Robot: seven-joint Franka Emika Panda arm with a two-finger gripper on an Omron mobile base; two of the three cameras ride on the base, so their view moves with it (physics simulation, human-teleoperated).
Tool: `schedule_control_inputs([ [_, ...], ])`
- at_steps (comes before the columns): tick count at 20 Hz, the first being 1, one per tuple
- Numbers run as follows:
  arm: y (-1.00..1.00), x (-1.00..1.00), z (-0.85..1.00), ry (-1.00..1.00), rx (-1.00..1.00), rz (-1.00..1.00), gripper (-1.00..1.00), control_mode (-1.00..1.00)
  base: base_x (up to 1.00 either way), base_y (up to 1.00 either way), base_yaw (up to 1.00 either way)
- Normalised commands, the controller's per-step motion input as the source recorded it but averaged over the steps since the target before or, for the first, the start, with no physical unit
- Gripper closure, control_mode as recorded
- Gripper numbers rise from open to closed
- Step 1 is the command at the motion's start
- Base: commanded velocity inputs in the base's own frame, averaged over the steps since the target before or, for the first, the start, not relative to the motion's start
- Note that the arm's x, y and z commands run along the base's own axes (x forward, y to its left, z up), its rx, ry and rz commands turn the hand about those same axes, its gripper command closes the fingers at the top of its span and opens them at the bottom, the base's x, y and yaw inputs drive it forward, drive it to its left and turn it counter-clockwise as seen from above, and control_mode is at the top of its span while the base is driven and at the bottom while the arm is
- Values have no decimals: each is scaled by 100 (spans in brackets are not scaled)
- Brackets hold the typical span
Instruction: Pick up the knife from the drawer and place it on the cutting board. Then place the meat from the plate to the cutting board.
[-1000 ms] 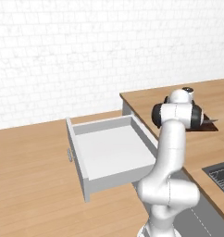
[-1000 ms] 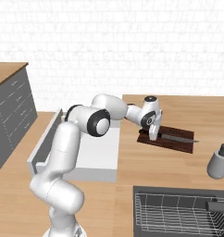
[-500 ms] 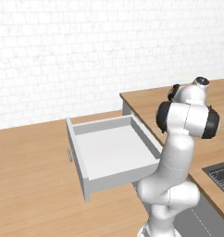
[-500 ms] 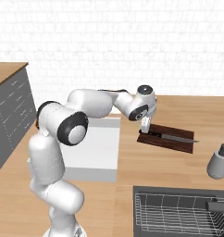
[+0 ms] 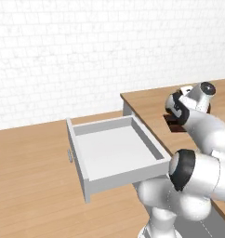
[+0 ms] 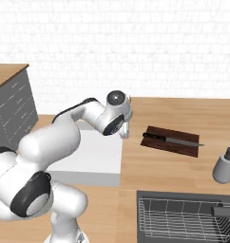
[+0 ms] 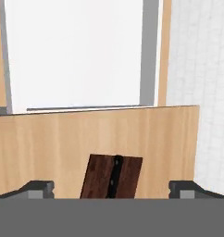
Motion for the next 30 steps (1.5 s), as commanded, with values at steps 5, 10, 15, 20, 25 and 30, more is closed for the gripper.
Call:
schedule_control_inputs([
  [5,98,-81,67,8,-36,36,-100,-100,0,0,0],
  [10,27,-50,3,7,-24,20,-100,-100,0,0,0],
  [15,0,0,0,0,0,0,-100,-100,0,0,0],
  [20,0,0,0,0,0,0,-100,-100,0,0,0],
  [25,1,-12,0,0,0,2,-100,-100,0,0,0],
  [30,1,-18,0,0,0,4,-100,100,-38,8,33],
])
